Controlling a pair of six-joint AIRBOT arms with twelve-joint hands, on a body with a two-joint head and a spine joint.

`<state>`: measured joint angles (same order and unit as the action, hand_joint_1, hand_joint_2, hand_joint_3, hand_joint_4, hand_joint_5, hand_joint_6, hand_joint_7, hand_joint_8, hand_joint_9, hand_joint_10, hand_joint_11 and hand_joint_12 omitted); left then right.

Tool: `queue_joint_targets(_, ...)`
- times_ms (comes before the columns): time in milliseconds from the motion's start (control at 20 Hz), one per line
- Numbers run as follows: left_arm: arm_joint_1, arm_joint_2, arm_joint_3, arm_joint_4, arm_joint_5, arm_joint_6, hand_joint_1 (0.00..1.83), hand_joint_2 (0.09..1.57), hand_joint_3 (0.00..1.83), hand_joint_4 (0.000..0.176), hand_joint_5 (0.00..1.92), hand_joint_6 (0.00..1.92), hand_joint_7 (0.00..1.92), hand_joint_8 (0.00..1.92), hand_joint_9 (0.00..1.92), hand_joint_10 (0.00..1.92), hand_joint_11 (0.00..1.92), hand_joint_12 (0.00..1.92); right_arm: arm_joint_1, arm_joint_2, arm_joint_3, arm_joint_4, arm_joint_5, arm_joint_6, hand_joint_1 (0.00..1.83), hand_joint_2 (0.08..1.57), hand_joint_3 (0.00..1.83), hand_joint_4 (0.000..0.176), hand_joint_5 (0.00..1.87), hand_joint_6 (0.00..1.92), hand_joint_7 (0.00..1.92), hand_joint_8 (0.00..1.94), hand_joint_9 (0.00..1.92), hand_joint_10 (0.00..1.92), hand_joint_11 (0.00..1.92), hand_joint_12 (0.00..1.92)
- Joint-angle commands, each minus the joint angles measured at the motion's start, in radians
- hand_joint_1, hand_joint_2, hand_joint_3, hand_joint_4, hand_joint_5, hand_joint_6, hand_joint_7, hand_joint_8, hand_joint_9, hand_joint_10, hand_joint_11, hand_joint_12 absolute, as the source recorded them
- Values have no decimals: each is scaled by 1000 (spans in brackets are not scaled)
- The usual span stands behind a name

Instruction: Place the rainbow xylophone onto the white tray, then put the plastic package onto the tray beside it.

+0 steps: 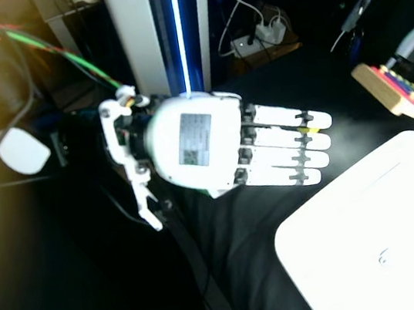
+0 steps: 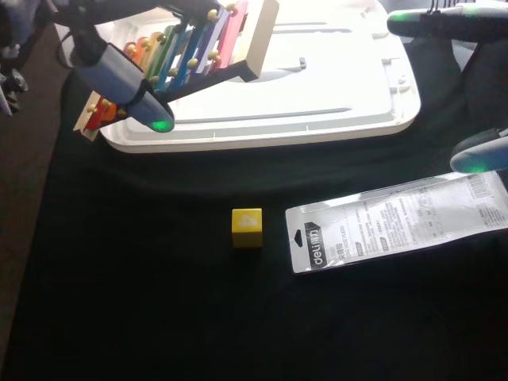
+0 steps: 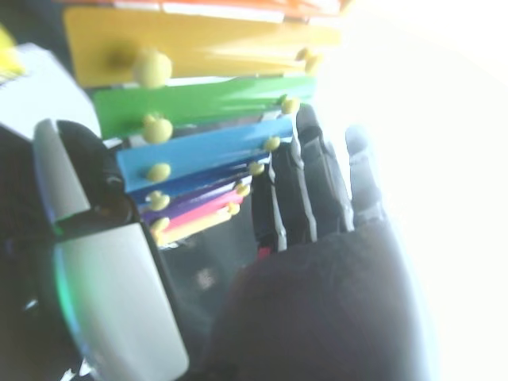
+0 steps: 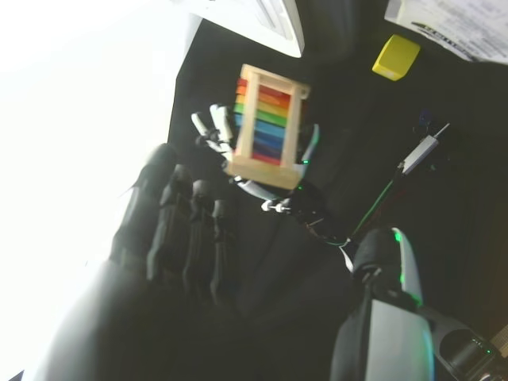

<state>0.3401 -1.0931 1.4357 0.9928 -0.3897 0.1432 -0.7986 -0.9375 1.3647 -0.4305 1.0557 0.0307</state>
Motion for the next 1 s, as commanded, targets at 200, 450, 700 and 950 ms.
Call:
queue_joint_targets(200,-72,-69,82,-33,18,2,1191,959,0,0,610,1,634,2,550,5,8,800,28,-4,3,57,112,9,935,819,0,0,265,0,277,1,272,0,225,249)
queue_joint_targets(450,-105,-131,148,-16,73,2,1286,910,0,0,686,5,686,1,605,0,110,780,30,-14,8,57,117,9,975,816,0,0,263,5,272,6,268,8,261,165)
queue_joint_targets(700,-104,-242,273,-65,113,2,1205,958,1,14,630,3,570,1,494,1,54,835,33,-18,11,54,130,9,991,813,2,0,280,3,298,6,308,9,310,133)
queue_joint_targets(950,-97,-304,339,-96,123,2,1196,946,0,19,623,1,565,11,436,14,0,713,35,-23,15,52,137,9,984,816,2,0,293,5,305,6,306,5,302,121)
